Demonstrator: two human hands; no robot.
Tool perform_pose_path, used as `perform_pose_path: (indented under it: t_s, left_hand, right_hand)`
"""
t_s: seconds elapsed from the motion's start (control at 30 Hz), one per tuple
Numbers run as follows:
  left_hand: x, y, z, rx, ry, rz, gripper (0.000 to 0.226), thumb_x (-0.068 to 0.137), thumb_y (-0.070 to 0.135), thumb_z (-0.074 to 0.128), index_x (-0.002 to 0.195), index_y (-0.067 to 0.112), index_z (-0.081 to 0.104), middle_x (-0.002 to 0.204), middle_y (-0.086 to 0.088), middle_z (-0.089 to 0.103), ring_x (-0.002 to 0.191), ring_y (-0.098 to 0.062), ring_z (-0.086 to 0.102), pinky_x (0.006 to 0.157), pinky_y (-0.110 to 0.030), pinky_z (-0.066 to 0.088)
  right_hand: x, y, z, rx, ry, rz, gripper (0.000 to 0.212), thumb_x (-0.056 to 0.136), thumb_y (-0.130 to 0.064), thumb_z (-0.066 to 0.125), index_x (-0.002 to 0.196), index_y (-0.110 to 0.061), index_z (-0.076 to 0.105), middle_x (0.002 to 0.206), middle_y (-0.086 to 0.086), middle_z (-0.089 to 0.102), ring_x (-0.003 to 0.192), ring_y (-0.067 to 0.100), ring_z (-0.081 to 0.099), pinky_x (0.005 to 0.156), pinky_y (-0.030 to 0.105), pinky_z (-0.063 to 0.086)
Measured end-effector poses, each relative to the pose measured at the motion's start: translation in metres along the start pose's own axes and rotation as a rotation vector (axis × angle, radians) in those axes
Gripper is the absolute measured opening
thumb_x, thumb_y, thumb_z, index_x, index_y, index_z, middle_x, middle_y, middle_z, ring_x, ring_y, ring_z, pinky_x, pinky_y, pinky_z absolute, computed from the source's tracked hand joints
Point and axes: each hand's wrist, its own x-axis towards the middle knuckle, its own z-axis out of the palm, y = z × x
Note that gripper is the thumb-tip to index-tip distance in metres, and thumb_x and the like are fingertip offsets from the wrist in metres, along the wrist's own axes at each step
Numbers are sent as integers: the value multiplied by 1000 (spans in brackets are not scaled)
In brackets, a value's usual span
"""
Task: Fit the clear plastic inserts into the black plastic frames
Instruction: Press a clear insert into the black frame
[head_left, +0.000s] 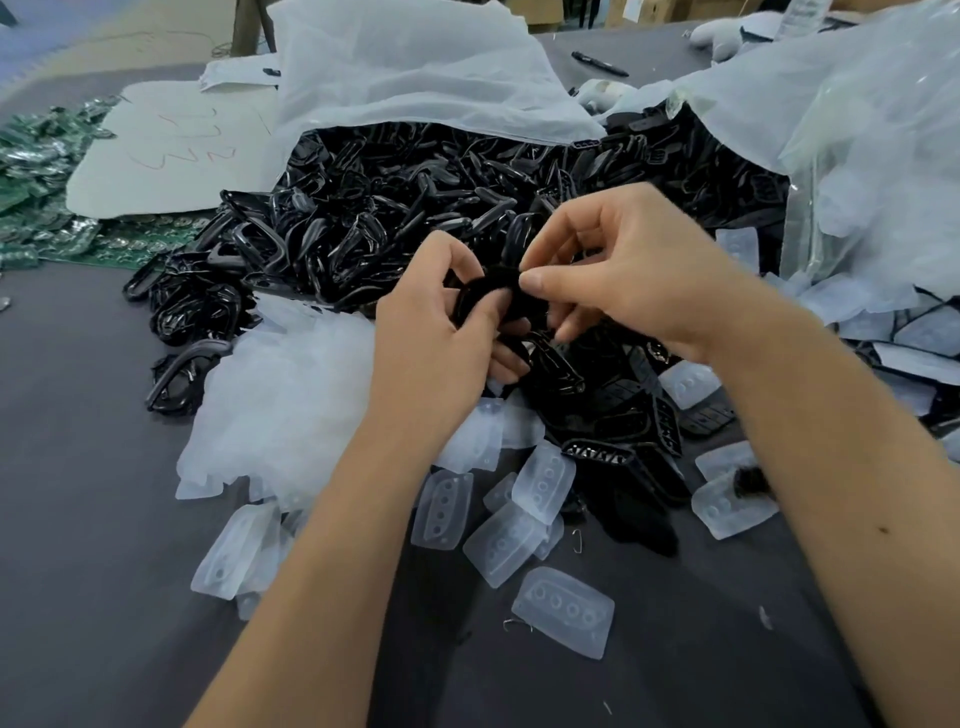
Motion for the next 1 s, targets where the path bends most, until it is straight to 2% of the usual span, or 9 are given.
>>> perform_pose_path:
  t_s: [0.07, 0.17, 0.33, 0.43, 0.57, 0.63, 0.77, 0.83, 1.0]
  left_hand:
    - [1, 0, 0, -4, -4, -10, 20, 103, 7, 60, 95, 18, 45, 72, -14, 75, 51, -31, 72, 42, -33, 53]
    - [1, 0, 0, -41, 1, -25, 22, 105, 7, 57, 95, 20, 42, 74, -15, 75, 49, -33, 70, 42, -32, 51]
    - [1, 0, -3, -119, 40, -16, 18, 108, 4, 52, 104, 13, 36, 68, -13, 73, 43, -28, 65, 40, -31, 51]
    - [3, 0, -7, -199, 65, -42, 18, 107, 4, 53, 104, 12, 37, 65, -8, 73, 41, -19, 62, 41, -27, 50]
    - [5, -2, -9, -277, 84, -50, 19, 106, 6, 54, 100, 17, 40, 71, -14, 74, 44, -20, 60, 44, -26, 45]
    - [5, -3, -9, -268, 83, -46, 18, 106, 5, 55, 101, 17, 42, 70, -13, 74, 44, -20, 59, 43, -25, 45]
    - [5, -2, -9, -247, 84, -50, 18, 104, 4, 57, 99, 18, 46, 64, -6, 73, 43, -16, 59, 41, -23, 45]
    - [5, -1, -9, -215, 104, -45, 19, 103, 5, 59, 97, 19, 48, 60, 1, 70, 45, -13, 61, 41, -22, 46]
    - [4, -2, -8, -164, 107, -39, 15, 102, 7, 62, 98, 15, 50, 53, 6, 63, 41, -12, 58, 39, -23, 44]
  right_hand:
    - [-2, -2, -10, -87, 6, 20, 9, 90, -11, 81, 92, -7, 73, 79, 17, 72, 61, 25, 74, 53, 30, 60]
    - [-6, -9, -27, -264, -33, 52, 10, 91, -16, 80, 87, -11, 73, 68, 9, 73, 60, 24, 75, 52, 31, 61]
    - [-14, -34, -15, -422, -613, 123, 14, 88, -13, 82, 90, -28, 82, 77, 0, 77, 68, 16, 76, 55, 25, 60]
    - [-15, -38, 12, -545, -790, 148, 19, 82, -23, 88, 93, -37, 81, 74, -5, 74, 62, 10, 71, 53, 20, 55]
    - [-15, -32, 36, -763, -830, 153, 17, 75, -35, 91, 84, -35, 76, 55, -29, 59, 57, -7, 58, 55, 16, 44]
    - [-14, -29, 38, -789, -820, 138, 16, 76, -33, 90, 77, -31, 74, 56, -30, 60, 59, -14, 57, 49, 9, 39]
    - [-13, -31, 25, -681, -761, 44, 15, 79, -31, 88, 74, -31, 74, 71, -25, 67, 68, -8, 61, 59, 12, 44]
    - [-12, -29, 14, -512, -725, -22, 14, 85, -24, 84, 78, -27, 73, 73, -19, 67, 65, -4, 60, 61, 13, 46]
    - [-10, -15, -12, 0, -606, 21, 8, 95, -8, 72, 98, -12, 65, 70, 8, 59, 47, 8, 44, 42, 16, 34]
